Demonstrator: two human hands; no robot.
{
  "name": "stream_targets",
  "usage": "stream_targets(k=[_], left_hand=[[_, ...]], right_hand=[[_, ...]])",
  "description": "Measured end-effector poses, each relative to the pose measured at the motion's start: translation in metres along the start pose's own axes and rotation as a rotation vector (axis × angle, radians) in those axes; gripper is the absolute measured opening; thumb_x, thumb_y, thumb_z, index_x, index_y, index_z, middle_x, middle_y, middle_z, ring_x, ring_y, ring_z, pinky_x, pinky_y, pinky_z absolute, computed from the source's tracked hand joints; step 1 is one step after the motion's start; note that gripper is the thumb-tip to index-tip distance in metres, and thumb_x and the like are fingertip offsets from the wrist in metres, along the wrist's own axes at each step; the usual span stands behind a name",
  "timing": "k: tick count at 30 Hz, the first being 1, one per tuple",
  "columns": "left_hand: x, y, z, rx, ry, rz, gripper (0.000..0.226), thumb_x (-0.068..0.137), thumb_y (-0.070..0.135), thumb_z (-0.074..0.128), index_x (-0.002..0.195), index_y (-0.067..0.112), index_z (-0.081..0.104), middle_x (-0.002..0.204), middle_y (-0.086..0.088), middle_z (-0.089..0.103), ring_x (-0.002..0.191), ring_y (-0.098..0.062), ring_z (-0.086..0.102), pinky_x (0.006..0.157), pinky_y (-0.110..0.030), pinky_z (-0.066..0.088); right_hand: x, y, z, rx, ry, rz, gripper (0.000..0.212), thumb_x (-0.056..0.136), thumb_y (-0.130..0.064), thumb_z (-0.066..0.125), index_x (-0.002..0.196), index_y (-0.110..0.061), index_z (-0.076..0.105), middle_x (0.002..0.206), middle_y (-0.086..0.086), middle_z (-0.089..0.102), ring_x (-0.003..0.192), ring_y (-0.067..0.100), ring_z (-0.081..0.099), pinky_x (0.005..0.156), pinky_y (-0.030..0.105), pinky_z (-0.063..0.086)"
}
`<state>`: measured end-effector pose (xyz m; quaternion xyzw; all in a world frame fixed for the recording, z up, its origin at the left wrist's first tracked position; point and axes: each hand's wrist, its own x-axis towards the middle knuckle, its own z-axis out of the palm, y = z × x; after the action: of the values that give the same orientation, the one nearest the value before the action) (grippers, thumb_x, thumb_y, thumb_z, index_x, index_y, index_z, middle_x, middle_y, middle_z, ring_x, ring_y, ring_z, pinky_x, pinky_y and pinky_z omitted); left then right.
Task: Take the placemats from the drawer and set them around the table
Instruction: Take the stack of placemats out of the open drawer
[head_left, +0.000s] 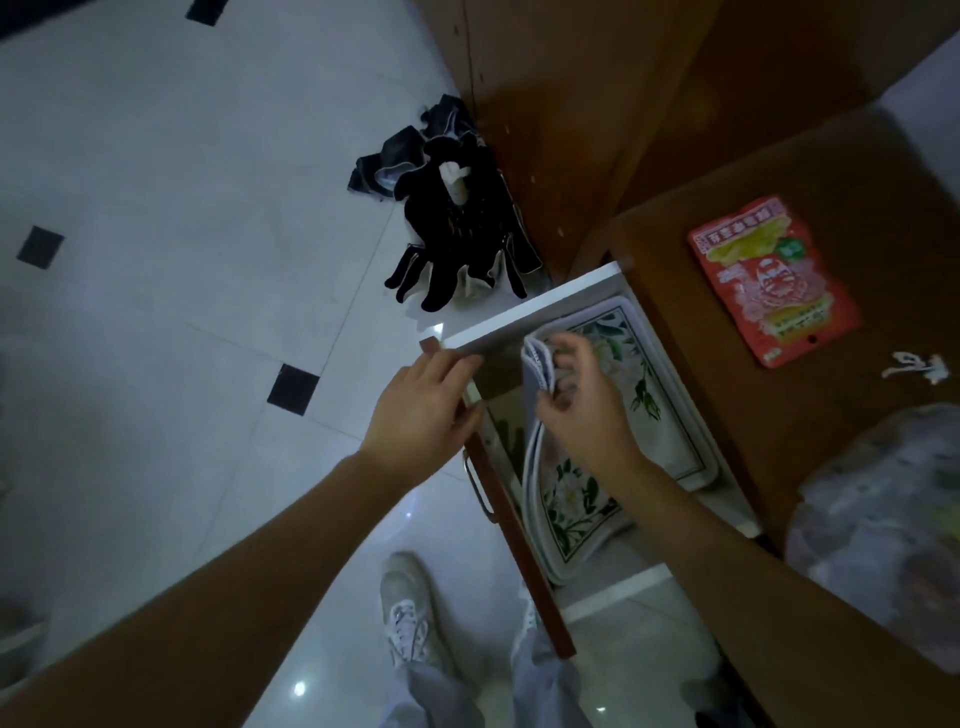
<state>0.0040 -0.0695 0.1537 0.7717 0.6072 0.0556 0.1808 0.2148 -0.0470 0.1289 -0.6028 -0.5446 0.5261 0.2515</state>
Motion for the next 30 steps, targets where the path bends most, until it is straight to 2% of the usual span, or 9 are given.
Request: stream_targets(k=[4,6,9,13,16,20,23,26,30], left_hand=[[0.061,-0.001,-0.006,0.083,-0.175,0.255,0.064,0.085,0.030,0.070,0.144,0.019,0.045,0.139,-0.008,0.052,0.118,-0.029,0.054,0.090,-0.042,0.052],[0.077,-0.001,0.000,0.072,-0.290,0.273,0.067,0.086,0.031,0.069,0.147,0.025,0.040,0.142,-0.004,0.048,0.117,-0.029,0.055,0.088,-0.043,0.054],[0.077,0.011,0.010,-0.108,-0.334,0.188,0.057,0.093,0.025,0.062,0.147,0.028,0.043,0.140,-0.004,0.052,0.109,-0.027,0.060,0.088,-0.038,0.053],[0.069,0.023,0.013,-0.319,-0.331,0.021,0.034,0.101,0.024,0.047,0.134,0.027,0.052,0.096,0.001,0.063,0.075,-0.010,0.055,0.068,-0.026,0.040],[0.067,0.016,0.015,-0.324,-0.339,-0.065,0.022,0.097,0.041,0.056,0.110,0.024,0.058,0.076,0.004,0.056,0.066,-0.009,0.053,0.060,-0.029,0.041],[0.070,0.014,0.022,-0.233,-0.405,-0.184,0.023,0.087,0.028,0.072,0.098,0.020,0.054,0.073,0.001,0.053,0.063,-0.016,0.054,0.054,-0.025,0.044],[0.079,0.017,0.020,-0.284,-0.421,-0.262,0.022,0.085,0.018,0.072,0.101,0.019,0.056,0.082,-0.001,0.055,0.062,-0.011,0.053,0.050,-0.020,0.044],[0.080,0.019,0.014,-0.373,-0.428,-0.274,0.023,0.084,0.008,0.070,0.104,0.016,0.061,0.088,-0.001,0.056,0.061,-0.013,0.055,0.057,-0.030,0.057],[0.062,0.022,-0.017,-0.639,-0.353,-0.331,0.025,0.084,0.003,0.071,0.104,0.016,0.063,0.100,-0.007,0.063,0.071,-0.023,0.065,0.064,-0.038,0.060]], right_hand=[[-0.006,0.004,0.000,0.091,0.059,0.000,0.076,0.083,-0.001,0.068,0.141,-0.038,0.035,0.113,-0.014,0.060,0.082,0.004,0.064,0.067,0.024,0.057],[-0.007,0.008,0.003,0.105,0.085,0.000,0.076,0.084,-0.003,0.068,0.140,-0.040,0.035,0.113,-0.014,0.060,0.082,0.003,0.063,0.067,0.023,0.056],[-0.009,0.013,0.009,0.125,0.135,0.000,0.070,0.085,-0.005,0.068,0.136,-0.041,0.038,0.111,-0.014,0.059,0.082,0.001,0.061,0.067,0.020,0.055],[-0.018,0.023,0.018,0.166,0.109,0.059,0.058,0.083,-0.014,0.071,0.131,-0.034,0.046,0.106,-0.017,0.059,0.082,0.002,0.060,0.073,0.024,0.054],[-0.036,0.041,0.024,0.116,0.120,0.112,0.056,0.085,-0.022,0.071,0.135,-0.026,0.047,0.111,-0.016,0.058,0.092,0.000,0.058,0.082,0.025,0.052],[-0.068,0.067,0.030,0.130,0.234,0.226,0.048,0.088,-0.021,0.069,0.132,-0.026,0.051,0.111,-0.013,0.057,0.094,0.006,0.058,0.082,0.028,0.053],[-0.087,0.074,0.036,0.164,0.293,0.322,0.045,0.087,-0.018,0.070,0.128,-0.025,0.053,0.108,-0.011,0.058,0.094,0.011,0.059,0.086,0.036,0.056],[-0.106,0.074,0.043,0.149,0.366,0.367,0.046,0.089,-0.014,0.066,0.132,-0.023,0.051,0.109,-0.008,0.058,0.098,0.011,0.058,0.093,0.041,0.053],[-0.130,0.056,0.047,0.147,0.490,0.394,0.045,0.091,-0.019,0.067,0.134,-0.020,0.053,0.116,-0.010,0.059,0.108,0.010,0.057,0.099,0.030,0.048]])
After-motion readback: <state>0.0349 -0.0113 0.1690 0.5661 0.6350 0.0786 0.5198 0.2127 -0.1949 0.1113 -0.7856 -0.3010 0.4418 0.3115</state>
